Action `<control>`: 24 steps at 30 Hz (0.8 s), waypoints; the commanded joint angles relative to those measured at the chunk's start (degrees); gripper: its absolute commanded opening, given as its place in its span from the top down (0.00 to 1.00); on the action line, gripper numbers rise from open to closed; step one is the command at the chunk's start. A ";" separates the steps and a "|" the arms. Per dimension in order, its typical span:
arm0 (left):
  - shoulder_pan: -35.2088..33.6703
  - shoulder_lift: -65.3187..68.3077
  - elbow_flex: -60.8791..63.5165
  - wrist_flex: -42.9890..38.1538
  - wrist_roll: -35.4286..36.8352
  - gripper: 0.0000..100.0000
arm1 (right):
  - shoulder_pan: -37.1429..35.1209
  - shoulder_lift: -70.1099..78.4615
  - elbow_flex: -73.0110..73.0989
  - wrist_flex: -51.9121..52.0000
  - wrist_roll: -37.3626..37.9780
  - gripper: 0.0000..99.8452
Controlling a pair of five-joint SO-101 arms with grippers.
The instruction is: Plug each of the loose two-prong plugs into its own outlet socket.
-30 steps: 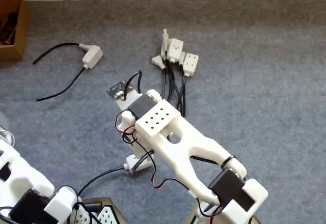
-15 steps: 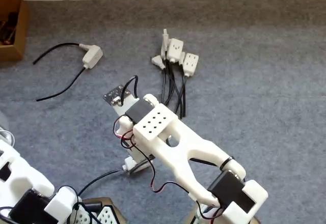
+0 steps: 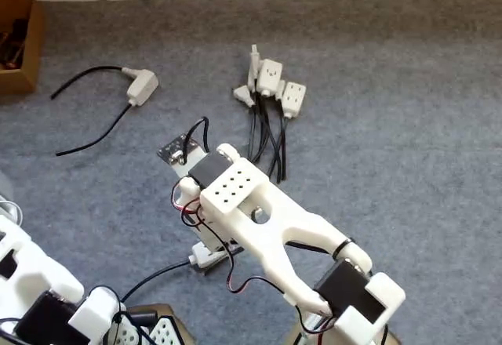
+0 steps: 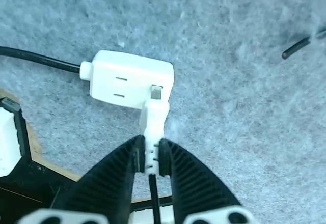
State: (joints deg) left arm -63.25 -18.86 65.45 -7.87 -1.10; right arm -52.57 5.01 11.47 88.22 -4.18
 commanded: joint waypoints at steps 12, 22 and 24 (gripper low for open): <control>-0.22 -0.40 1.89 -1.23 -0.53 0.63 | -0.40 5.93 -0.40 -8.22 0.62 0.99; 1.10 -0.31 1.63 0.18 -4.48 0.63 | -0.13 5.14 -3.82 -3.03 4.31 0.63; 2.24 -0.48 1.45 2.64 -4.57 0.63 | -0.04 2.77 -5.32 -2.68 4.04 0.54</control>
State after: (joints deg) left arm -62.90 -18.68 67.65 -7.16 -5.23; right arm -52.92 11.60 9.63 84.18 -1.19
